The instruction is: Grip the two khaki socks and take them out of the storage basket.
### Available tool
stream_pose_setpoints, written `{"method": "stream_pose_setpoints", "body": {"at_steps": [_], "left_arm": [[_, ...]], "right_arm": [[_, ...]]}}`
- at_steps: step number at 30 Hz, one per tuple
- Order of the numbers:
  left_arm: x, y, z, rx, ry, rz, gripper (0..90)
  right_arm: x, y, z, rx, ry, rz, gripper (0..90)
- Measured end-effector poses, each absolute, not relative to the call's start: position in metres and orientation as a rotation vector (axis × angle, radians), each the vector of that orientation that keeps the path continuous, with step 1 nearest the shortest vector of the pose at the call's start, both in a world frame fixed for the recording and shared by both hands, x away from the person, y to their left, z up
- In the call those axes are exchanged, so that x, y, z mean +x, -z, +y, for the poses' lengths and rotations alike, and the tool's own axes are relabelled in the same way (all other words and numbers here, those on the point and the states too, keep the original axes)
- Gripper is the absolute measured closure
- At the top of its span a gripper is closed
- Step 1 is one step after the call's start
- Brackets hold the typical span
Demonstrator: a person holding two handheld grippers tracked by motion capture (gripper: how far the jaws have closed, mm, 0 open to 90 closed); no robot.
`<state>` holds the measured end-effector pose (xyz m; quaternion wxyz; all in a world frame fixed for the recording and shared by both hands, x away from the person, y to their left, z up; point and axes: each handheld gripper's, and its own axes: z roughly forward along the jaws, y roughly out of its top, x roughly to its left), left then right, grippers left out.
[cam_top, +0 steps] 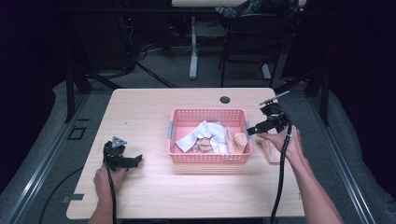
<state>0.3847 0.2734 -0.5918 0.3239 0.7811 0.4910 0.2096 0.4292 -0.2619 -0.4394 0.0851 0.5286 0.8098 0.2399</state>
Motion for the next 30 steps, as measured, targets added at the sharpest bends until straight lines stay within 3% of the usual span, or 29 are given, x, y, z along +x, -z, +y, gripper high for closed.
{"method": "stream_pose_setpoints", "body": {"at_steps": [20, 25, 26, 30], "left_arm": [[0.385, 0.592, 0.273, 2.048, -0.548, 1.290, 0.3], [0.385, 0.592, 0.274, 2.048, -0.548, 1.290, 0.3], [0.385, 0.592, 0.274, 2.049, -0.548, 1.289, 0.3], [0.385, 0.592, 0.273, 2.048, -0.548, 1.290, 0.3]], "right_arm": [[0.447, 0.442, -0.183, 1.419, -0.696, 2.567, 0.3], [0.450, 0.450, -0.176, 1.409, -0.665, 2.598, 4.3], [0.452, 0.454, -0.174, 1.413, -0.660, 2.607, 9.9], [0.455, 0.464, -0.172, 1.420, -0.630, 2.612, 19.1]]}}
